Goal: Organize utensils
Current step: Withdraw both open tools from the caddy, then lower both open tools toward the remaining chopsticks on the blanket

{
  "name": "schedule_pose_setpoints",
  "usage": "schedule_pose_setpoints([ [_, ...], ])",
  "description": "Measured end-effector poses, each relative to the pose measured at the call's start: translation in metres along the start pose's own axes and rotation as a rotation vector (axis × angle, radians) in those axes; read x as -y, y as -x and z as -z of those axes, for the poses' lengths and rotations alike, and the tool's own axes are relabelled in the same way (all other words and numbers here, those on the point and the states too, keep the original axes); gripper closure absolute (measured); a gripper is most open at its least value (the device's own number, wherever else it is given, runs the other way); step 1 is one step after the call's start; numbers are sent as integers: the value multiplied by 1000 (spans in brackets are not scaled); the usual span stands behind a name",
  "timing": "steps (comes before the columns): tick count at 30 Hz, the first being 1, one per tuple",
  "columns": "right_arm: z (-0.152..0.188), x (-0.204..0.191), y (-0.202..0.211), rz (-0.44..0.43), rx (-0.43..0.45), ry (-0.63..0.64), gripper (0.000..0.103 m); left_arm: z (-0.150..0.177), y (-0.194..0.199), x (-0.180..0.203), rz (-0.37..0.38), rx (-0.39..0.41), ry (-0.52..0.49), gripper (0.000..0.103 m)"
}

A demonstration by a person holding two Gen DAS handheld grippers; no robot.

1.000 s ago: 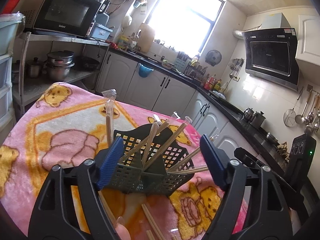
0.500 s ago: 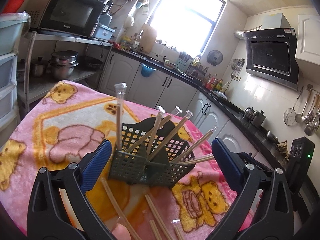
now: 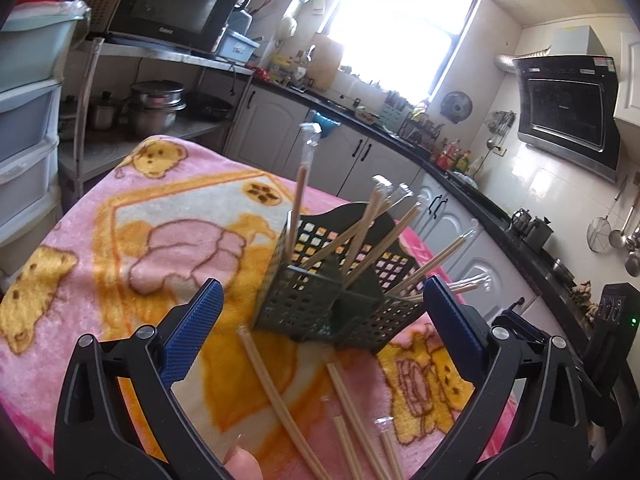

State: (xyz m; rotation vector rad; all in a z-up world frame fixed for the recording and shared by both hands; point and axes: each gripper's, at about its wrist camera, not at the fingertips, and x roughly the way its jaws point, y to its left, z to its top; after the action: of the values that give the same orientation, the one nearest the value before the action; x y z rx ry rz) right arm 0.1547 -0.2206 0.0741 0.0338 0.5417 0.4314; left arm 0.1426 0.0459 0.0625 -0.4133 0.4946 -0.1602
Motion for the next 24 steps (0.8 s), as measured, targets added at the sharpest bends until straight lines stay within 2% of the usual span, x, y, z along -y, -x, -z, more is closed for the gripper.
schedule_pose_setpoints([
  [6,8,-5,-6,-20,-35,14,43,8,-5,-8,-39,-31,2,11],
  [15,21,-19,-20,-51,-103,55,43,23,-22,-20,-106,-121,5,11],
  [24,26,-32,-37,-73,-154,88,43,36,-40,-31,-130,-202,2,11],
])
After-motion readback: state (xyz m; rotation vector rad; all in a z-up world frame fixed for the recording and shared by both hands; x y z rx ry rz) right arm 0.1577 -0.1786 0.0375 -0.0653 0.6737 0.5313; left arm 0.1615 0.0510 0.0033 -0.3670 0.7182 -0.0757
